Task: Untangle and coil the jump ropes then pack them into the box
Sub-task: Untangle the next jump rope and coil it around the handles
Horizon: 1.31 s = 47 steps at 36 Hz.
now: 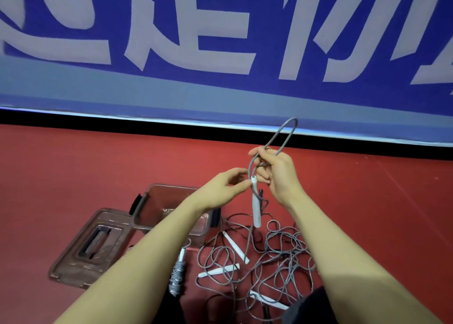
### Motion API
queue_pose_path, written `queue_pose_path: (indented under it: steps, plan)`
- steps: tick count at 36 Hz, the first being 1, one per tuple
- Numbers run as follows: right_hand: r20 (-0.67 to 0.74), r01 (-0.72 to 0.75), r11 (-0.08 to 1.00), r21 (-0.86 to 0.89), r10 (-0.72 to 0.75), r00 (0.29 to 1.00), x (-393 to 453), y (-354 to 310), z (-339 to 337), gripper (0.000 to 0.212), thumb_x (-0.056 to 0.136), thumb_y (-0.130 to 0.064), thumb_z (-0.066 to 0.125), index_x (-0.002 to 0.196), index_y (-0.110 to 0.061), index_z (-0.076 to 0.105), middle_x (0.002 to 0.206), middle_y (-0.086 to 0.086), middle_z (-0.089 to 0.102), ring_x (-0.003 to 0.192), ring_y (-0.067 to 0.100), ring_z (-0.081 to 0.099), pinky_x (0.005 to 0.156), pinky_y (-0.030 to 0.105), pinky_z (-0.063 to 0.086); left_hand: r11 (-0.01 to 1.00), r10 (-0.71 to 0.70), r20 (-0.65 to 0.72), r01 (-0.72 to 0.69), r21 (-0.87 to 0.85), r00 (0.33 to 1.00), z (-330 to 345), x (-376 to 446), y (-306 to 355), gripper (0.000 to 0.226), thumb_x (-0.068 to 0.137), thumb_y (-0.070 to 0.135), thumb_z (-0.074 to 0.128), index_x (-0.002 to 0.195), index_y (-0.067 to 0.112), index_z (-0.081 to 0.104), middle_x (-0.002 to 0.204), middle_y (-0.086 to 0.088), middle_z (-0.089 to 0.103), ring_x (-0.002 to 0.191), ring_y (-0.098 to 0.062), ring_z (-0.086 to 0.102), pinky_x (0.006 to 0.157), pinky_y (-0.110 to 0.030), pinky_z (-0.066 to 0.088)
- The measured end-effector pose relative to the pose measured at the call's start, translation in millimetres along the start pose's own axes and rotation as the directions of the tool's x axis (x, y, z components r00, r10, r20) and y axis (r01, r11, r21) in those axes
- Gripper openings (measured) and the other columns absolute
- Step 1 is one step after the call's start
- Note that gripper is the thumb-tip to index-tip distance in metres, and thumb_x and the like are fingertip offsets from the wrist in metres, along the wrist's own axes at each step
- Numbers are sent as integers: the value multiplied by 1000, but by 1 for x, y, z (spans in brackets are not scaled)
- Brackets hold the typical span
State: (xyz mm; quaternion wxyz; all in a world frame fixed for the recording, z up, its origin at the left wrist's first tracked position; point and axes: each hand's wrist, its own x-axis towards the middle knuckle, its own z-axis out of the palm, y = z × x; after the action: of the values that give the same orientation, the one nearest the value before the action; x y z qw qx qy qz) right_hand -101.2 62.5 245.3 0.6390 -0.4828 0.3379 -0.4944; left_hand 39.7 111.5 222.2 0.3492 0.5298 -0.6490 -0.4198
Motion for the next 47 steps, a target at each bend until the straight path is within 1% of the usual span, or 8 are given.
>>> queue_pose_path:
  steps: [5,16,27,34,37,39,41,47]
  plan:
    - [-17,-15,994,104,17,1000,6,-1,-2,26,98,-9,41,81,-1,60,62,3,41,32,4,25,34,14,17,997,71,-18,-71,8,997,9,8,2,18,99,21,47,95,10,59,89,-4,58,84,-11,50,87,-35,44]
    - [-71,-16,987,162,28,997,13,1,1,24,99,-9,42,92,-1,63,66,1,40,40,6,29,36,18,22,993,-18,-89,8,-117,996,21,15,-1,12,101,25,40,95,15,40,73,-3,58,65,-14,55,70,-31,47]
    - [-134,-161,968,-190,137,981,17,17,-9,16,95,-14,52,102,-22,64,90,-6,56,65,8,41,55,21,32,996,-38,-355,7,-88,934,4,22,-3,24,94,21,53,71,16,52,59,3,47,53,-14,39,51,-27,32]
    - [110,-157,627,-763,366,924,-2,34,-17,25,89,-5,53,105,-19,67,111,6,64,97,15,54,83,27,39,988,-58,-455,-13,-152,889,-14,27,-1,27,93,19,54,66,15,55,59,1,58,47,-11,41,49,-27,32]
    - [112,-61,576,-815,259,959,-1,37,-17,13,92,-18,57,88,-17,69,92,8,70,82,16,59,75,29,43,990,-120,-475,70,-122,872,-20,27,-1,15,95,25,52,96,11,57,73,-4,58,59,-19,49,58,-31,38]
    - [69,-58,631,-774,175,982,3,41,-16,19,93,-18,56,77,-19,66,74,8,67,67,18,59,63,30,45,980,-191,-468,191,-48,863,-21,24,-2,47,97,30,48,135,8,29,96,-14,58,70,-22,51,67,-29,36]
    - [-6,-74,724,-686,96,995,8,41,-16,24,94,-10,52,75,-15,64,70,7,63,59,17,60,54,24,47,978,-159,-457,202,46,875,-21,21,-6,57,98,26,44,142,13,10,109,-28,58,65,-24,50,67,-29,35]
    - [-216,1,904,-428,-103,971,16,29,-5,21,97,-6,47,82,-7,62,66,6,58,47,4,57,49,17,47,945,-152,-193,200,259,969,-13,13,-18,33,93,44,50,122,34,37,113,-7,34,86,-27,52,89,-32,39]
